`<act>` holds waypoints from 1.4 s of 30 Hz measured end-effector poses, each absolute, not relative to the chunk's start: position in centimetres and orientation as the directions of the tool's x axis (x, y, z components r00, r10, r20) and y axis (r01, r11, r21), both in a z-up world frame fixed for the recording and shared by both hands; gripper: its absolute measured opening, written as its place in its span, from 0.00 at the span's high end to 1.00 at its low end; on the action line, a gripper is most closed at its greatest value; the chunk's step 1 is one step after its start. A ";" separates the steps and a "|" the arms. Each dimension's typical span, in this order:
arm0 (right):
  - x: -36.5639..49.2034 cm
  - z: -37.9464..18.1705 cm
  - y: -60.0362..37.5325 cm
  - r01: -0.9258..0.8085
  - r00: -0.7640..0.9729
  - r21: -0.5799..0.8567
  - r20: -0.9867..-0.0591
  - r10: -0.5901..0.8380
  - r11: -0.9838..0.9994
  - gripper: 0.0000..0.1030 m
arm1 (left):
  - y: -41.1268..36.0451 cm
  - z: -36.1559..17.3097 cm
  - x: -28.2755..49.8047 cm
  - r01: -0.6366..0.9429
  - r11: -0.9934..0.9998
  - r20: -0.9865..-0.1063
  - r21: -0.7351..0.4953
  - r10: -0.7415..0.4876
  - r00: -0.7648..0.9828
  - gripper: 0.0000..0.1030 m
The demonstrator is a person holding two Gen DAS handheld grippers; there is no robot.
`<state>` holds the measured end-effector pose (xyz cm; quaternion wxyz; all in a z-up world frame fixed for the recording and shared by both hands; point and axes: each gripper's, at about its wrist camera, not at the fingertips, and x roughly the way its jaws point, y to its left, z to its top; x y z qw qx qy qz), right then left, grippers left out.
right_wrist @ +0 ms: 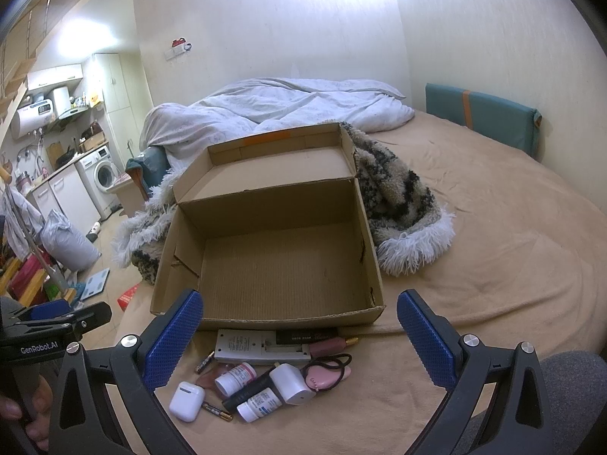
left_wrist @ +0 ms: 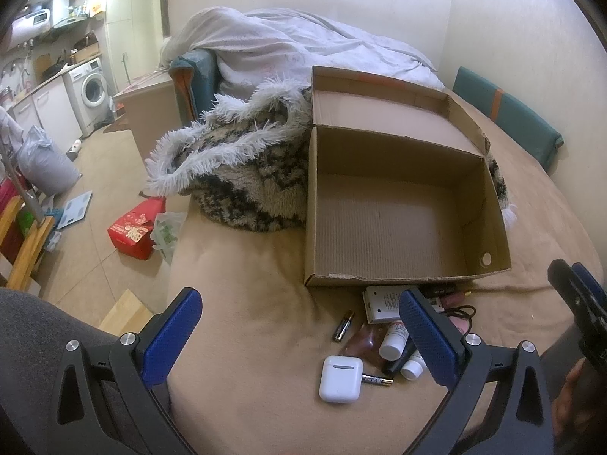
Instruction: Organize rigid objects
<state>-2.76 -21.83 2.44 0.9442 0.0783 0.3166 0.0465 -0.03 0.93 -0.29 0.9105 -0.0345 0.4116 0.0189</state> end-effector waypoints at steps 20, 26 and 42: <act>-2.7 2.8 -21.9 -0.039 0.797 0.183 -0.587 0.141 0.982 0.00 | 0.9 -0.3 0.0 -0.062 0.997 -0.751 -0.048 0.005 0.660 0.00; -2.6 2.8 -21.8 -0.040 0.797 0.181 -0.587 0.140 0.983 0.00 | 0.9 -0.3 0.0 -0.062 0.997 -0.752 -0.048 0.005 0.659 0.00; -2.7 2.7 -21.8 -0.040 0.796 0.181 -0.588 0.141 0.983 0.00 | 0.9 -0.5 0.0 -0.063 0.997 -0.754 -0.048 0.005 0.656 0.00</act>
